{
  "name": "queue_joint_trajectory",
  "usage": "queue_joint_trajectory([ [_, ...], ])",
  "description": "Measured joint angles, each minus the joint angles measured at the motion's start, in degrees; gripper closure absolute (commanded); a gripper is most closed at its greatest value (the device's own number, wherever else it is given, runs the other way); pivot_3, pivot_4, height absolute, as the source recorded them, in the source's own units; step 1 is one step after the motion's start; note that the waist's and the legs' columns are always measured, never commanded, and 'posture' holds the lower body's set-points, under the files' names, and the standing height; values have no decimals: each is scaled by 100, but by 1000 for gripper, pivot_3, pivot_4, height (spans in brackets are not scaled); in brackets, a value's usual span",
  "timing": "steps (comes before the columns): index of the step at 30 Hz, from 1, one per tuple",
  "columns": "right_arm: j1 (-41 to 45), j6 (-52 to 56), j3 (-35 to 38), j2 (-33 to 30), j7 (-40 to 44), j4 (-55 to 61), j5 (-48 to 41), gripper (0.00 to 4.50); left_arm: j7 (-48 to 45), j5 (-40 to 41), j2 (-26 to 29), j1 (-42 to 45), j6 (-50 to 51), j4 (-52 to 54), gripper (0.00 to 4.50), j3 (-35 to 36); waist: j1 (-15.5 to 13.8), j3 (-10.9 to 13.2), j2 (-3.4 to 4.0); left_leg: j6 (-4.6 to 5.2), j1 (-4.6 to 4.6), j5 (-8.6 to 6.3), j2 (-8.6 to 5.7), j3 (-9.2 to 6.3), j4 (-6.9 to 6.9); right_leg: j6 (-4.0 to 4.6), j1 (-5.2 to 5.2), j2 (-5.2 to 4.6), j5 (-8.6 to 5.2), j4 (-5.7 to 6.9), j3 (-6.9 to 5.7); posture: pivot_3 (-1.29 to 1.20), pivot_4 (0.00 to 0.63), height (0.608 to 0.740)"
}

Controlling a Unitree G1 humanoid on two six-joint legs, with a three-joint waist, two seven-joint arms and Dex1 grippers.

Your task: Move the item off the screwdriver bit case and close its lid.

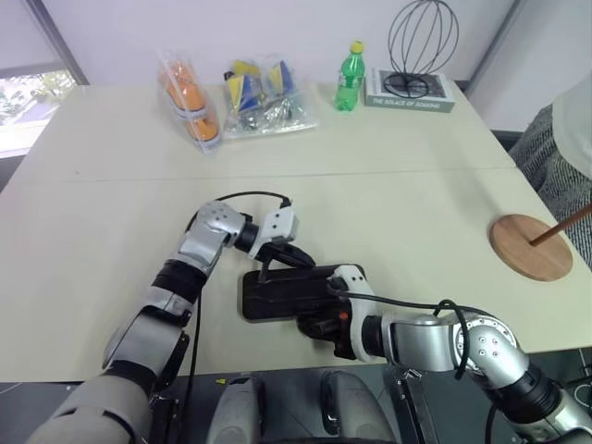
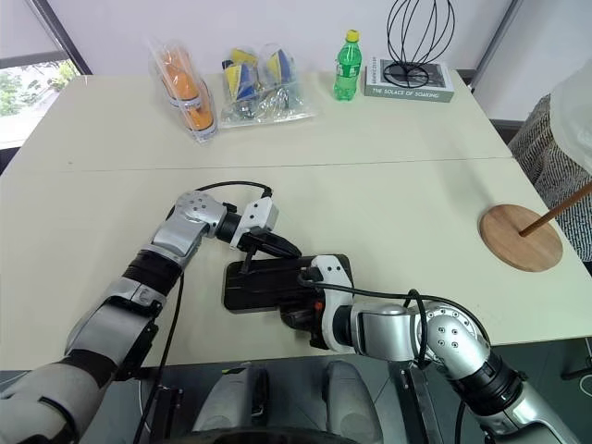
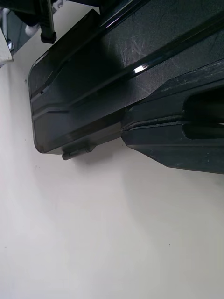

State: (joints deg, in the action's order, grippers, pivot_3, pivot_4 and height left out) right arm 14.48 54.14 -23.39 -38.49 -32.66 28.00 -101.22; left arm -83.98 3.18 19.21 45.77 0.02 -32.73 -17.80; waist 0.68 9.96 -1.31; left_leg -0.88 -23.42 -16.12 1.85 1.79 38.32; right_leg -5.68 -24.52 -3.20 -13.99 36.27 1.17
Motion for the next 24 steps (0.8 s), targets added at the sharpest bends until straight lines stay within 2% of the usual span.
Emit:
queue_joint_trajectory([
  [14,275,570,1,-14,610,113,897,4430,57,-3,61,-114,71,147,4500,5,3,-4,-1,0,4,0,0,-1,2,0,4,0,0,2,-1,0,150,740],
  [24,470,849,1,278,884,59,1491,4430,69,-28,210,-130,50,187,4500,5,19,-6,-1,1,8,1,1,-4,3,2,3,5,1,11,0,0,150,740],
])
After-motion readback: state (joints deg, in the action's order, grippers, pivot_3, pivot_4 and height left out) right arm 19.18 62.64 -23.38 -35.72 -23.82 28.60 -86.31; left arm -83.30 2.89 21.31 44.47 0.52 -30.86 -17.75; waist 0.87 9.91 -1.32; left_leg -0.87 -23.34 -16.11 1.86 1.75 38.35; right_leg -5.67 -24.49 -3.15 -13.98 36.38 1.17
